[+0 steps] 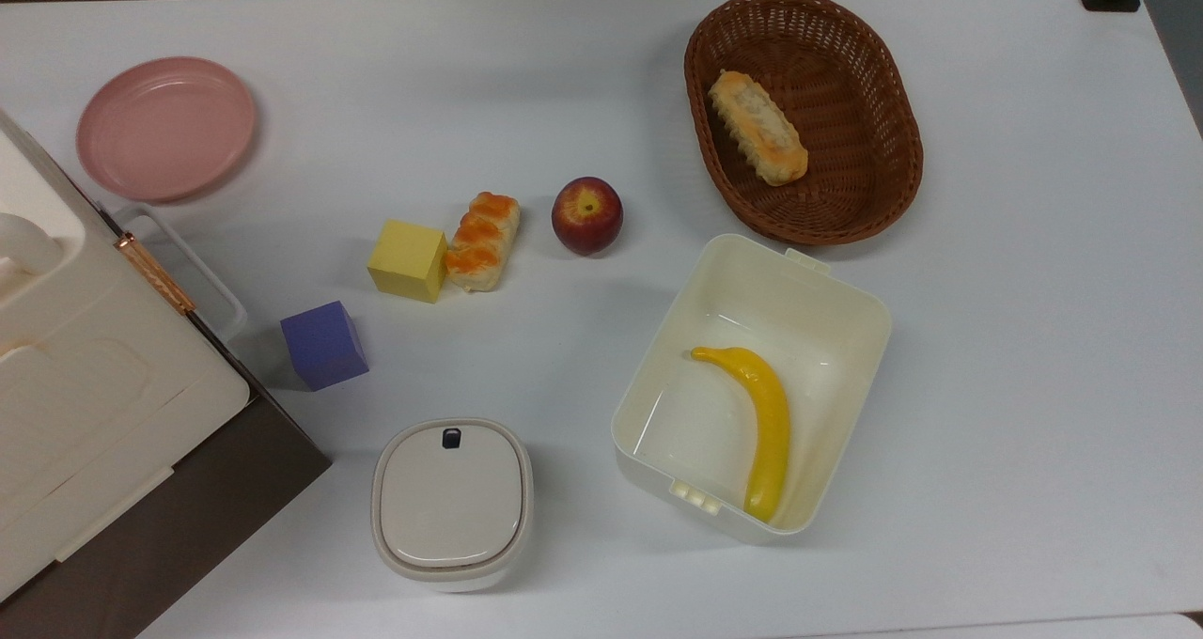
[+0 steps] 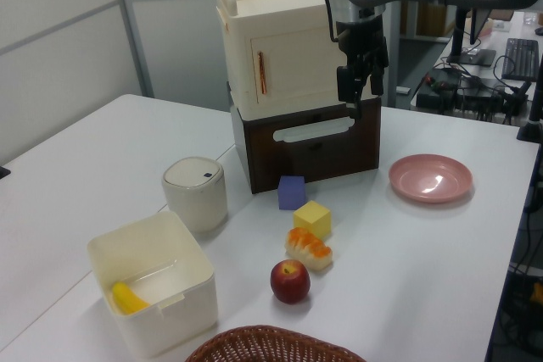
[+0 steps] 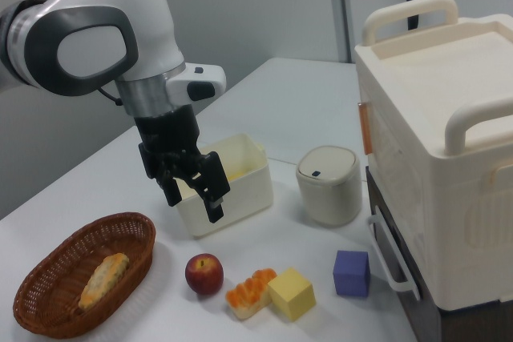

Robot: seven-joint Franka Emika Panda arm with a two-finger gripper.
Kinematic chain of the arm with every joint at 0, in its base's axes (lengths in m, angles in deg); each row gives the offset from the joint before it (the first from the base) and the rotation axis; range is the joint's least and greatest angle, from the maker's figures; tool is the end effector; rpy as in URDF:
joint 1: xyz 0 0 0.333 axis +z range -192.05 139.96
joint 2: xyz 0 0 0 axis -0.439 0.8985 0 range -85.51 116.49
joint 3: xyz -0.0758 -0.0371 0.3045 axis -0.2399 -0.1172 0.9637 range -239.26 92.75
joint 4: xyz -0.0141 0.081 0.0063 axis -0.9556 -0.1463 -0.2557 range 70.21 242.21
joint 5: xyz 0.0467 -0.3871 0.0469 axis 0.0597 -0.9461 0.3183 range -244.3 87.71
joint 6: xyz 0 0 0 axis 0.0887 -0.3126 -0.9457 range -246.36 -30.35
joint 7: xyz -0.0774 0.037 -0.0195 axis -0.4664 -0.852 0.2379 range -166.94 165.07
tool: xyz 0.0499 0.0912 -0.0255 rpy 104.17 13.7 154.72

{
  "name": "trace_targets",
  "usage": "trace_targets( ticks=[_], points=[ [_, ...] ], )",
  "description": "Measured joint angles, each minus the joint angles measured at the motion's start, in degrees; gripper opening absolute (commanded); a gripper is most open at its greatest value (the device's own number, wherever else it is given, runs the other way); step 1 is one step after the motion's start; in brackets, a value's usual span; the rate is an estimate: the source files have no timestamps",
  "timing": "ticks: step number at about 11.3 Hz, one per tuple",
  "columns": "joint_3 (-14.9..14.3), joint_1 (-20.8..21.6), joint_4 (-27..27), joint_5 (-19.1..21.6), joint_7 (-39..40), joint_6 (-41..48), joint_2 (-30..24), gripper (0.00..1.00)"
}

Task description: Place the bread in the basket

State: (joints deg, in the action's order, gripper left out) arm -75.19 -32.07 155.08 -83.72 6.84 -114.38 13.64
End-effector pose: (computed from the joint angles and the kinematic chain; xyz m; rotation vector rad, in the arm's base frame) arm 0.5250 -0.0849 0.6413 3.0562 -0.0175 -0.1253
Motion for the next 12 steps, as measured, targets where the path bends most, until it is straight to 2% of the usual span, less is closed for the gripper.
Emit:
trace_targets(
  ticks=[12],
  points=[
    [0.0,-2.1,0.4,-0.1,0.6,0.0,1.5,1.0]
  ],
)
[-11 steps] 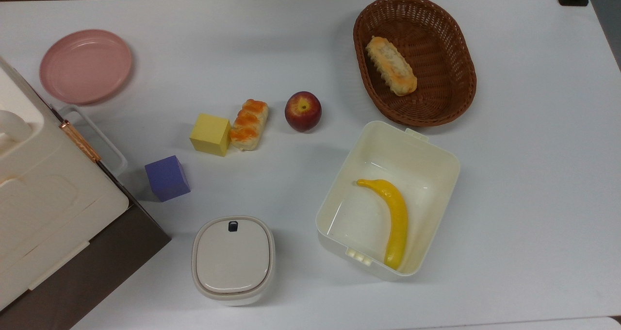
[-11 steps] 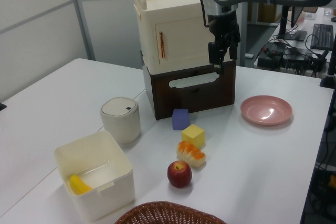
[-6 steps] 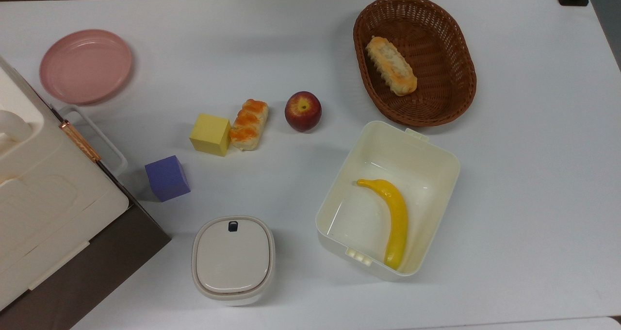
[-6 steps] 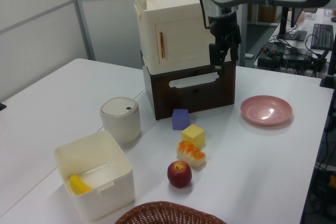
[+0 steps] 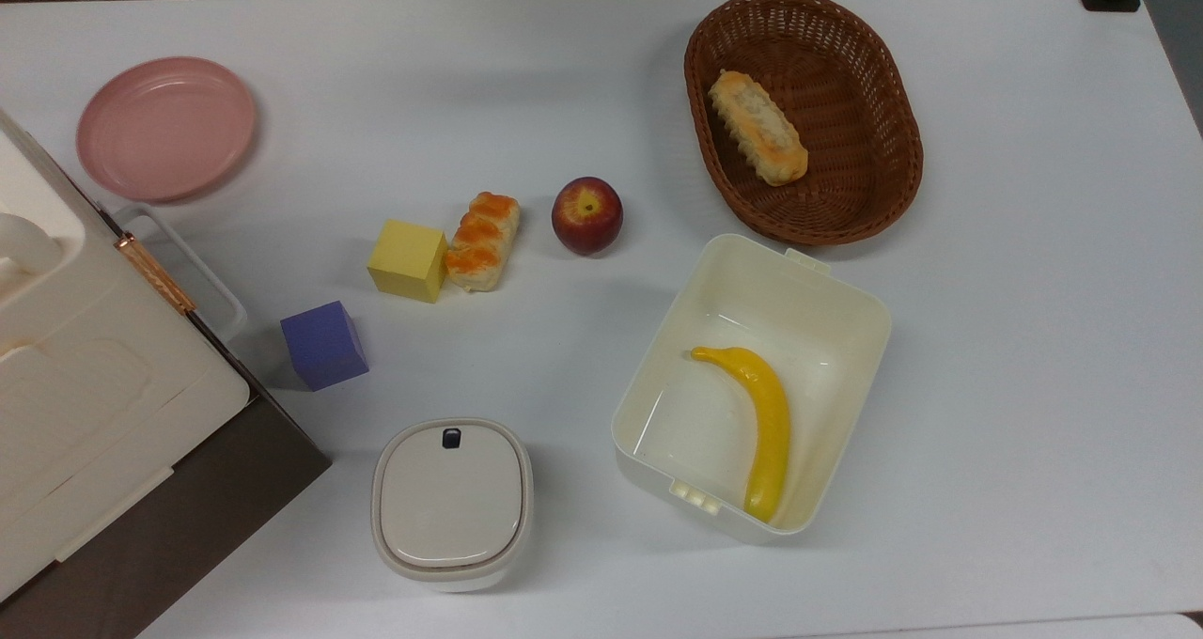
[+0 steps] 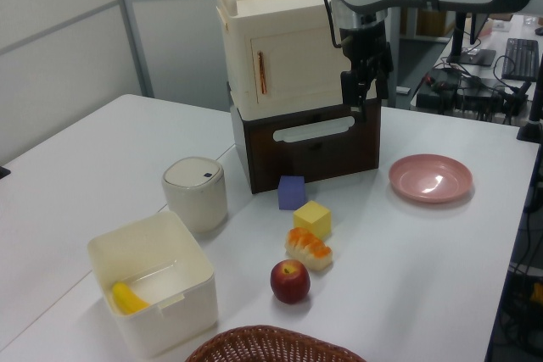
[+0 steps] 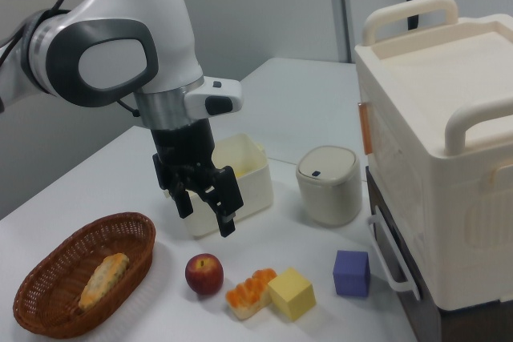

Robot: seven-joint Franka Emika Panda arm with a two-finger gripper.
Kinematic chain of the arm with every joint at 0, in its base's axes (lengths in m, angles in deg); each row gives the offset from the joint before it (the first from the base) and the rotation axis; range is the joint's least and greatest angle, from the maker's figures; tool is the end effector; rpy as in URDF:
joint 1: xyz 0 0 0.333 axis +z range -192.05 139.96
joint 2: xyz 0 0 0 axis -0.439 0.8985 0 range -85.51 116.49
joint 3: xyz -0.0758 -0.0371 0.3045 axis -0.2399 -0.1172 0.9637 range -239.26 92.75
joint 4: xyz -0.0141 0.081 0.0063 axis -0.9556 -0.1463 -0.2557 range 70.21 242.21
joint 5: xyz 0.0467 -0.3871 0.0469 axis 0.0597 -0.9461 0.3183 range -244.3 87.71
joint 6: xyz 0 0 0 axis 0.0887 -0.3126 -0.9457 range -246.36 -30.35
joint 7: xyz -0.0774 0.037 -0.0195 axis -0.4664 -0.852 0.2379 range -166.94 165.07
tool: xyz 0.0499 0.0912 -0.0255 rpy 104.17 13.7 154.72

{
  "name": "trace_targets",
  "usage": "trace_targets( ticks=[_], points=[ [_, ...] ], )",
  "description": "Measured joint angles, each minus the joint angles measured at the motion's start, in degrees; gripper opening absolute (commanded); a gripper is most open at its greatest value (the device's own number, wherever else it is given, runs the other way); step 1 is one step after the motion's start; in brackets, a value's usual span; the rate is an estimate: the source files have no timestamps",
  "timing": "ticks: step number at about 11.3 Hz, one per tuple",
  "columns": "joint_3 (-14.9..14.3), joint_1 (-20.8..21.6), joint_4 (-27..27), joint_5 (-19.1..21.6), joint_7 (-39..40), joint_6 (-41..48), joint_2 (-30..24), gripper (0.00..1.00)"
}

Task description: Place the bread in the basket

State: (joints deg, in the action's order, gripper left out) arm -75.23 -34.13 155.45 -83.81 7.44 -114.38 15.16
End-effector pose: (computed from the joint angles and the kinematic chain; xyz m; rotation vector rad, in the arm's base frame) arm 0.5292 -0.1054 0.6242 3.0578 -0.0554 -0.1788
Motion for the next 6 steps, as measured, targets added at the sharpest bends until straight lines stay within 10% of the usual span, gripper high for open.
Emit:
trace_targets(
  ticks=[6],
  points=[
    [0.0,0.0,0.3,1.3,0.0,0.0,0.1,1.0]
  ],
)
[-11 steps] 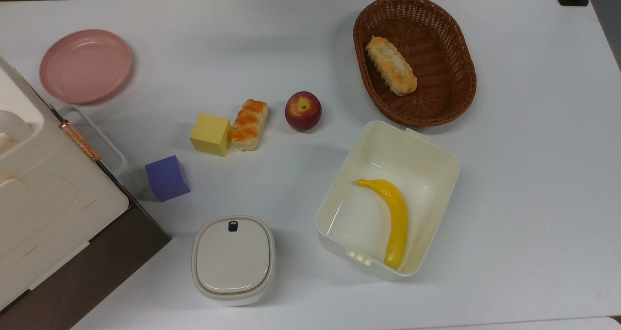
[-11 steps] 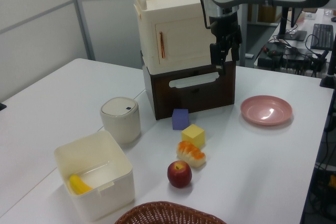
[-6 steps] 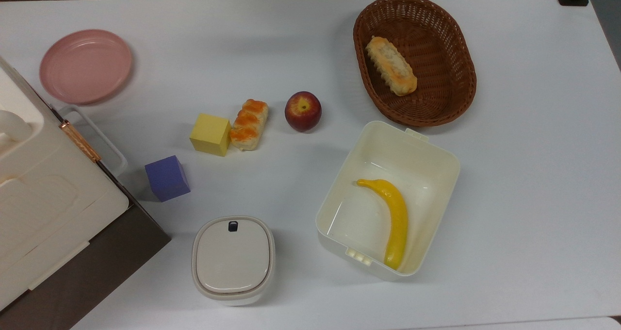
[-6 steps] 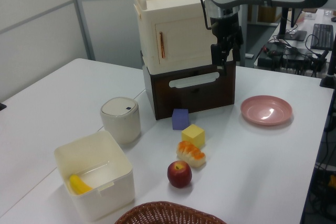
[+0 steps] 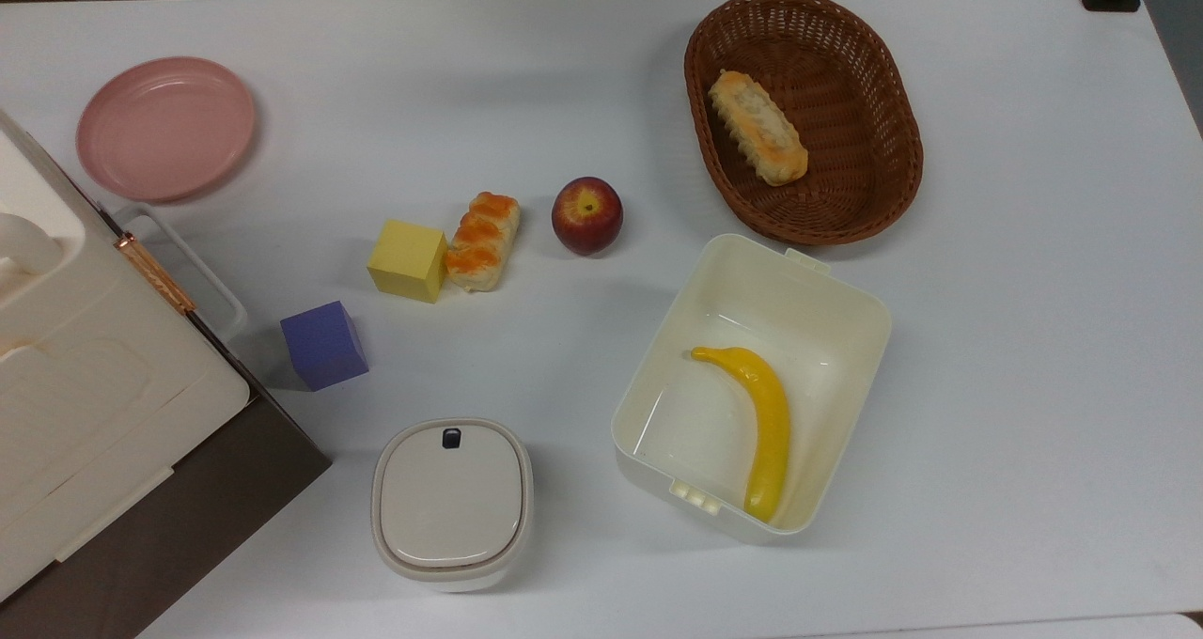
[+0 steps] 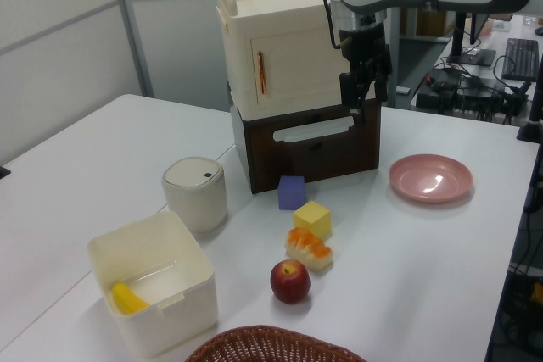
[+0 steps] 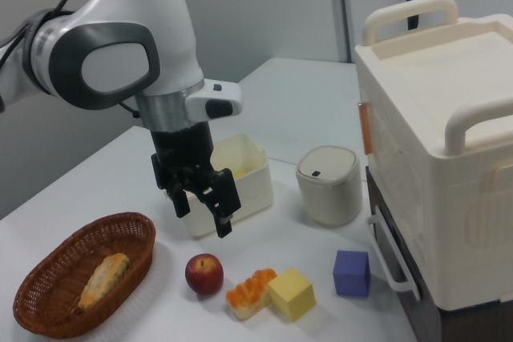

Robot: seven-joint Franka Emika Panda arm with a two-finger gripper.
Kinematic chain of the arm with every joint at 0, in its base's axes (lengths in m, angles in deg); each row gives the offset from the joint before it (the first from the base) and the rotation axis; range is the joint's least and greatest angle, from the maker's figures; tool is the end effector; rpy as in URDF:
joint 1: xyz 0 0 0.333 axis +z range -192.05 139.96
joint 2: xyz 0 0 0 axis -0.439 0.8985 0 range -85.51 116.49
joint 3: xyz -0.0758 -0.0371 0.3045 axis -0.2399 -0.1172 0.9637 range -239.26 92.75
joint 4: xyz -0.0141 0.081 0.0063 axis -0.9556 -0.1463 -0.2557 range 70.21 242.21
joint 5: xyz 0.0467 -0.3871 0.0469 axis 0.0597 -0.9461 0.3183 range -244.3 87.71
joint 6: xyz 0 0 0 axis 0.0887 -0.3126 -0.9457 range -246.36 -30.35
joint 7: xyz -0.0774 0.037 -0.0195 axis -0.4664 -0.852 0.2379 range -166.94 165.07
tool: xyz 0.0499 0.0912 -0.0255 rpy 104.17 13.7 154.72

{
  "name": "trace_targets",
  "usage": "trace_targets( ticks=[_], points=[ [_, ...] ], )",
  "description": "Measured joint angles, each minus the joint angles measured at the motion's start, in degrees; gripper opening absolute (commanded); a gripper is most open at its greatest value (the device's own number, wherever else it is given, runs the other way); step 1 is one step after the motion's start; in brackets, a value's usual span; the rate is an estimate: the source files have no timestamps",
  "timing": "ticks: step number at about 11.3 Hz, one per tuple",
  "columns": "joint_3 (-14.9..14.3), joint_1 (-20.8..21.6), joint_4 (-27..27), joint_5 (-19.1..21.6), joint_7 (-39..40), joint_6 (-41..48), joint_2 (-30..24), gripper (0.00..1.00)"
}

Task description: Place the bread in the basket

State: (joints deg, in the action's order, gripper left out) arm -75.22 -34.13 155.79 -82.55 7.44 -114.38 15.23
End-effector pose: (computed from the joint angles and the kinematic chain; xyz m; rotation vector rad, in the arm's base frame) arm 0.5299 -0.1028 0.6206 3.0802 -0.0527 -0.1856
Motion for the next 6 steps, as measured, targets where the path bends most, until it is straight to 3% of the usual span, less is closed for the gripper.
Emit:
trace_targets(
  ticks=[3,6],
  points=[
    [0.0,-0.8,1.7,3.3,0.0,0.0,-0.1,1.0],
    [0.0,-1.2,4.8,3.6,0.0,-2.5,-0.1,1.0]
  ],
)
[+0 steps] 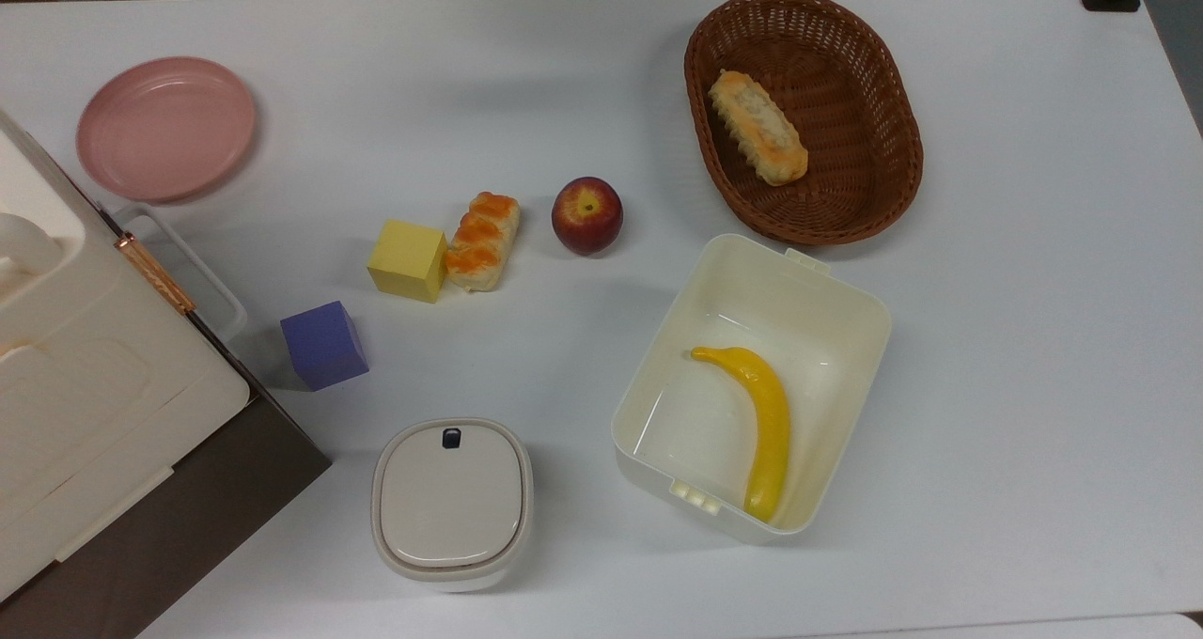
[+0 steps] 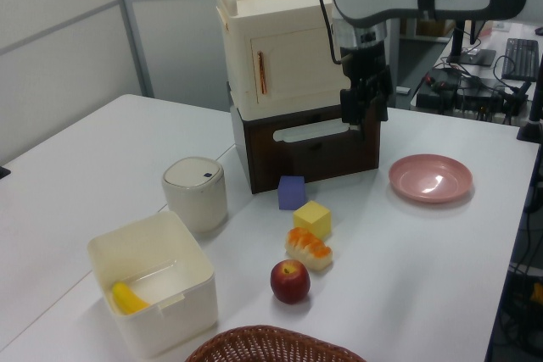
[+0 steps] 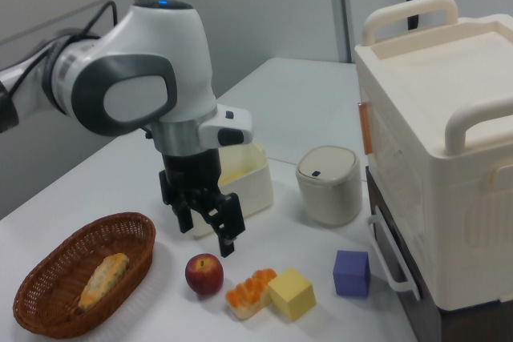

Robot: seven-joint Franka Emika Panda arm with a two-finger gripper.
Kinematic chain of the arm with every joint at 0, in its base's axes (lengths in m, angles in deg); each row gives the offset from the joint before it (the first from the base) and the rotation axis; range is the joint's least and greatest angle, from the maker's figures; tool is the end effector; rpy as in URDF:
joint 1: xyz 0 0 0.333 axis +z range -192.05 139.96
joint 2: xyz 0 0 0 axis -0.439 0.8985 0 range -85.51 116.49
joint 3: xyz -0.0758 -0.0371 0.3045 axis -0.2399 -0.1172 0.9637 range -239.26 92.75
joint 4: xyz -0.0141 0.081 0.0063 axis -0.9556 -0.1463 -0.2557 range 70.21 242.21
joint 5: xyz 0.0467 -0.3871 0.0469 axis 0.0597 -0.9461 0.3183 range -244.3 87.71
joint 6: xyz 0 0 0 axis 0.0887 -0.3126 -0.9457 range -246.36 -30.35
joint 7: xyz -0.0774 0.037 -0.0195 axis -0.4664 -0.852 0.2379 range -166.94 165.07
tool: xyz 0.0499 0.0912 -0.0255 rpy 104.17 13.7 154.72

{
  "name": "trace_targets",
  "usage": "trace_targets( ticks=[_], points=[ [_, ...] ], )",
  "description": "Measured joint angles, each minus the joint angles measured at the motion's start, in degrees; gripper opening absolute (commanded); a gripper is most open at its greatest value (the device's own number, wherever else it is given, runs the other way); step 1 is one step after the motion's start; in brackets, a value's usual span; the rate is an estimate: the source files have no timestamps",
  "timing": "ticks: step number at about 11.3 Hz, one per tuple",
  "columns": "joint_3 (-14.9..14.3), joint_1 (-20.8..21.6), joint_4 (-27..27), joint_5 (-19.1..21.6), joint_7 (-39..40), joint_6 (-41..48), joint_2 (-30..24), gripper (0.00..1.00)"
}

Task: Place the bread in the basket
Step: 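Move the gripper over the orange-topped bread and lower onto it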

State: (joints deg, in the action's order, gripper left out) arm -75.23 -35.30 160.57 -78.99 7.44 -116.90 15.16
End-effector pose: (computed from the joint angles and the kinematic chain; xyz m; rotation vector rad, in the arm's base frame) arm 0.5300 -0.1067 0.5858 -3.1186 0.0778 0.2314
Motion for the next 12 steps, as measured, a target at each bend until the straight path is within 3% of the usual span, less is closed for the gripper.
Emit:
trace_targets(
  ticks=[4,8,12],
  points=[
    [0.0,-0.8,4.0,0.0,0.0,-9.7,1.0,1.0],
    [0.7,-0.7,4.7,0.1,-1.1,-15.3,7.1,1.0],
    [1.2,2.4,5.4,0.1,-12.7,-17.3,12.5,1.0]
  ],
)
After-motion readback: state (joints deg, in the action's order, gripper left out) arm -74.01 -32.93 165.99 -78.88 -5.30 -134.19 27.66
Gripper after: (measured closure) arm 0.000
